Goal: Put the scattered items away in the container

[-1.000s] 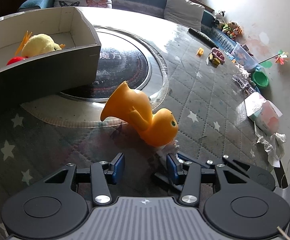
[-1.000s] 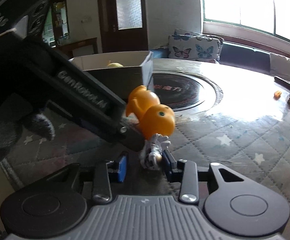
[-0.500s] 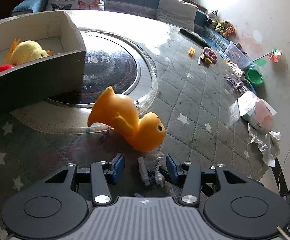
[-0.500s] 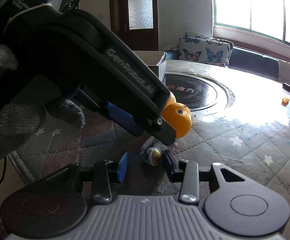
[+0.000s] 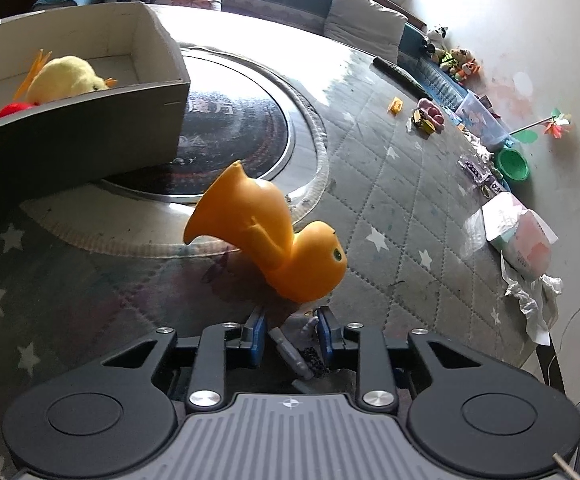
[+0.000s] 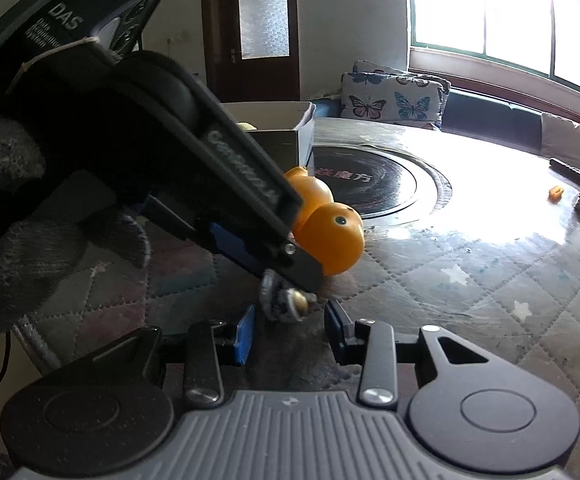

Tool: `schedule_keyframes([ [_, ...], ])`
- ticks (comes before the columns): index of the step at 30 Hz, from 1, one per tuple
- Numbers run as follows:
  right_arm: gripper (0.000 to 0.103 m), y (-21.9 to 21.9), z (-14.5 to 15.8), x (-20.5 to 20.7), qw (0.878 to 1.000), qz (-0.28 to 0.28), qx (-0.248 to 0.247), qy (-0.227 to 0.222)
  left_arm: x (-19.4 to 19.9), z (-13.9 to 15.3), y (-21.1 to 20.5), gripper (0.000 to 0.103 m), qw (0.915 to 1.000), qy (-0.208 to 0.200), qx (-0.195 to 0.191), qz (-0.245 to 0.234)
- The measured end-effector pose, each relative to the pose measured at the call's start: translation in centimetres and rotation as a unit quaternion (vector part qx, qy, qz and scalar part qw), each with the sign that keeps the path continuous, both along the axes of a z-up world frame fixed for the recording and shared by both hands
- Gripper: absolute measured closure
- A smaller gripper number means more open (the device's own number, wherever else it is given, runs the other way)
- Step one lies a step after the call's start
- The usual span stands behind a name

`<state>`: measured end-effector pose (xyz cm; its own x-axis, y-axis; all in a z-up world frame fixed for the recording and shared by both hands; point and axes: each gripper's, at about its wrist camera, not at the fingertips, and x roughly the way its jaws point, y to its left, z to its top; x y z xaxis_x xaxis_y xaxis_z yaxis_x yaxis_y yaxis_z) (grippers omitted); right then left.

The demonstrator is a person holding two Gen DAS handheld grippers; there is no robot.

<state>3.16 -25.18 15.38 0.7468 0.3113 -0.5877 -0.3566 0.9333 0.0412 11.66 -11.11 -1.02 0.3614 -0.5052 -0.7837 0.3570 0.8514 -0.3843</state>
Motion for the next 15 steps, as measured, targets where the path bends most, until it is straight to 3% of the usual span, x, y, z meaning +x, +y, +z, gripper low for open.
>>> schedule_keyframes([
  [11, 0.066, 1.0, -0.1, 0.2, 1.0, 0.014, -0.001, 0.0, 0.4, 0.1, 0.3, 0.072, 0.9997, 0.017, -0.003, 0.02],
  [15, 0.072, 1.1, -0.3, 0.3, 1.0, 0.009, 0.0, 0.0, 0.6, 0.1, 0.1, 0.071, 0.9998, 0.015, 0.0, 0.017],
])
